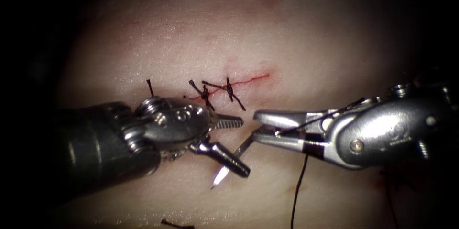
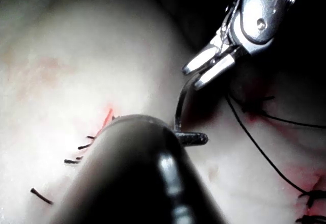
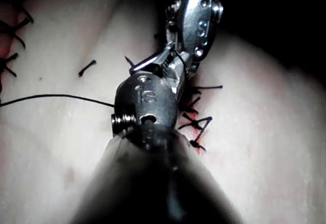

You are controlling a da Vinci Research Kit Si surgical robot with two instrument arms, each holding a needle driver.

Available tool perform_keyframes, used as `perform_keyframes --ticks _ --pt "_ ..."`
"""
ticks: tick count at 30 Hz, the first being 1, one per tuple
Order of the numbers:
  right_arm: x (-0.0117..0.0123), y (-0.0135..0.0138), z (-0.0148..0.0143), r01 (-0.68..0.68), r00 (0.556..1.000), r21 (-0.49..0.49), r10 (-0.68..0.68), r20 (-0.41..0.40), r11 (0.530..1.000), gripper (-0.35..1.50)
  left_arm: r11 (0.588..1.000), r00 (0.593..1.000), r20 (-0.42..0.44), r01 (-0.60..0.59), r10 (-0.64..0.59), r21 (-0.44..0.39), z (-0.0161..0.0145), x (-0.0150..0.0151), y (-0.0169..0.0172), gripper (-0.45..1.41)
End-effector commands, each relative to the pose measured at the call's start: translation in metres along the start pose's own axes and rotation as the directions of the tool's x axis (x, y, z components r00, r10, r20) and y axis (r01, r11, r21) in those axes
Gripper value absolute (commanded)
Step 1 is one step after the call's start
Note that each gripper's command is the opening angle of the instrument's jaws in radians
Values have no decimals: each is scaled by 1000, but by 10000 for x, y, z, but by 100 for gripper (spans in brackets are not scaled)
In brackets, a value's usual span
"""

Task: Wound Closure

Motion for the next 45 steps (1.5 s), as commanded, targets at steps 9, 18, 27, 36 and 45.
perform_keyframes --ticks 9,18,27,36,45 --pt "2 -10 8 4 1000 -2 -4 -8 1000 -35 994 995 -6 103 -103 -27 11 5 -8 -45" --pt "1 -9 9 -39 999 -43 38 -25 998 51 972 981 -16 191 -195 -137 6 2 -3 -45" --pt "-8 -13 10 -247 969 -190 246 -30 950 94 974 968 -157 172 -195 -148 4 -4 6 -45" --pt "-28 -17 14 -342 939 -292 336 -70 893 93 976 935 -300 146 -190 -163 8 -11 19 -45" --pt "-24 -24 24 -338 939 -321 342 -45 885 101 983 924 -342 141 -172 -113 14 -14 22 -45"
